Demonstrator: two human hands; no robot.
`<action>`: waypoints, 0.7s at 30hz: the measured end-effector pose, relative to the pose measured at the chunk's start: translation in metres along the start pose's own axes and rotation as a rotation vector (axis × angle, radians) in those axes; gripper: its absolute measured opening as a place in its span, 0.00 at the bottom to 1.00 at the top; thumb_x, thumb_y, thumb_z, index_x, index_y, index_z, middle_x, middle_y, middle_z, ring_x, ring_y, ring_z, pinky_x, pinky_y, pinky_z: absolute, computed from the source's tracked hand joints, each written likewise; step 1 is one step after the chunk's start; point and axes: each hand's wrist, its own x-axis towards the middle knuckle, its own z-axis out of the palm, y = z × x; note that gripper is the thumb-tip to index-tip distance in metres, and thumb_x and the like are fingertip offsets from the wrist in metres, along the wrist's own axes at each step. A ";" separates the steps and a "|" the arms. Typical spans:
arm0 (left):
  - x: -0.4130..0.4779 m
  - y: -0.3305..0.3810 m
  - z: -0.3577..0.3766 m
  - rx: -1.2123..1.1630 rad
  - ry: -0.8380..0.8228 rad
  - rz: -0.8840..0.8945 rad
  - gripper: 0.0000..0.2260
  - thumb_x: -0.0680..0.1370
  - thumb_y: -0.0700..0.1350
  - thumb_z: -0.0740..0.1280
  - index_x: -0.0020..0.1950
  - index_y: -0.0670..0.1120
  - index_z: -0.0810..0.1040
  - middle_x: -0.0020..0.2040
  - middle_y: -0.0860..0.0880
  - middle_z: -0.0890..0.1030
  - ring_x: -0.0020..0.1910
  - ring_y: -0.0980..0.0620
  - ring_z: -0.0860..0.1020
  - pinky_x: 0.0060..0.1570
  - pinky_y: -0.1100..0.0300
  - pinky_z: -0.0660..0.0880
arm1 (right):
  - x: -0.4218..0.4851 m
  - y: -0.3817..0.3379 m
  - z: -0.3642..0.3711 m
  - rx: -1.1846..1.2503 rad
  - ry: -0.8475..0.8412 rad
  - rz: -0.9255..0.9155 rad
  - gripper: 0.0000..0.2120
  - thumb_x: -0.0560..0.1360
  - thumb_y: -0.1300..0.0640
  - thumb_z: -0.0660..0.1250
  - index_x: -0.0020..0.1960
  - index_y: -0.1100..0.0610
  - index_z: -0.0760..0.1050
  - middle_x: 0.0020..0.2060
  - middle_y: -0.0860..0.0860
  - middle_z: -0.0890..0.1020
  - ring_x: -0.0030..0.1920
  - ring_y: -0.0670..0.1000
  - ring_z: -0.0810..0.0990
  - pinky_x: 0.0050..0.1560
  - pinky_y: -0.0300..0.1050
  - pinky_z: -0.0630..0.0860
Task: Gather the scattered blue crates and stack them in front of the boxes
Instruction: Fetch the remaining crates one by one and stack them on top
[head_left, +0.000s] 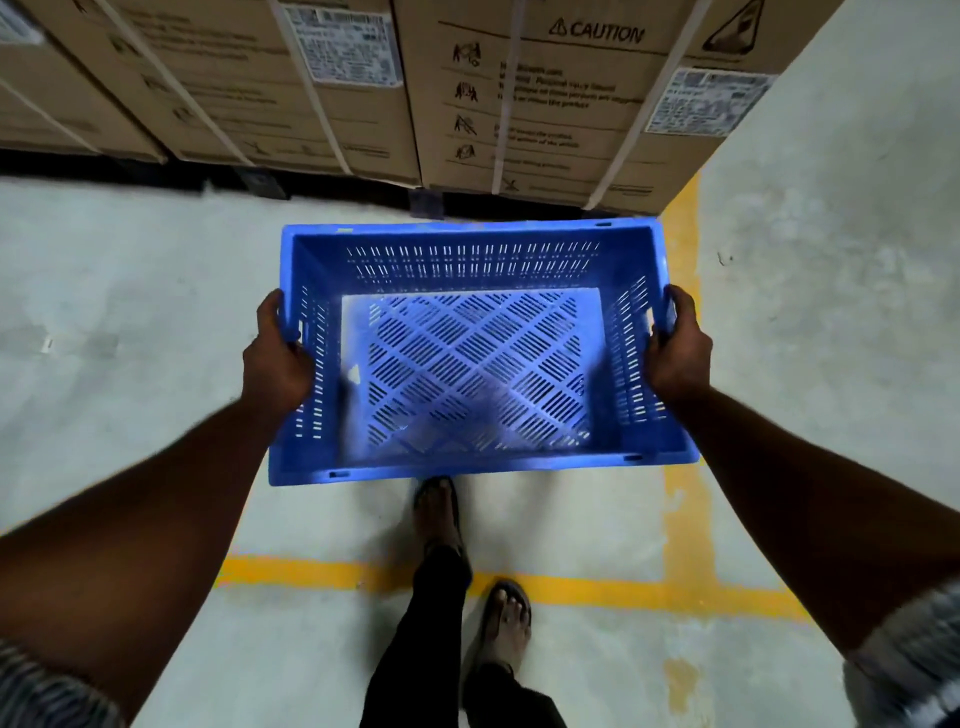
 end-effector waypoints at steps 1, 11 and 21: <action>0.015 0.002 0.005 -0.011 -0.013 -0.002 0.30 0.77 0.34 0.58 0.77 0.51 0.57 0.58 0.35 0.79 0.54 0.35 0.78 0.52 0.52 0.71 | 0.012 -0.002 0.009 0.002 0.001 0.016 0.26 0.77 0.67 0.58 0.73 0.53 0.63 0.52 0.62 0.82 0.49 0.62 0.80 0.47 0.43 0.69; 0.135 0.019 0.060 0.023 -0.104 0.024 0.32 0.77 0.33 0.59 0.78 0.51 0.56 0.56 0.38 0.78 0.42 0.41 0.76 0.36 0.69 0.69 | 0.102 -0.002 0.074 -0.035 0.007 0.097 0.29 0.74 0.68 0.55 0.73 0.53 0.62 0.42 0.57 0.76 0.41 0.58 0.73 0.46 0.47 0.70; 0.190 0.010 0.118 0.022 -0.163 -0.017 0.32 0.76 0.35 0.58 0.77 0.54 0.56 0.57 0.38 0.80 0.55 0.37 0.78 0.57 0.50 0.73 | 0.144 0.024 0.114 -0.038 -0.025 0.182 0.30 0.75 0.70 0.53 0.75 0.52 0.60 0.43 0.55 0.73 0.41 0.57 0.70 0.45 0.44 0.67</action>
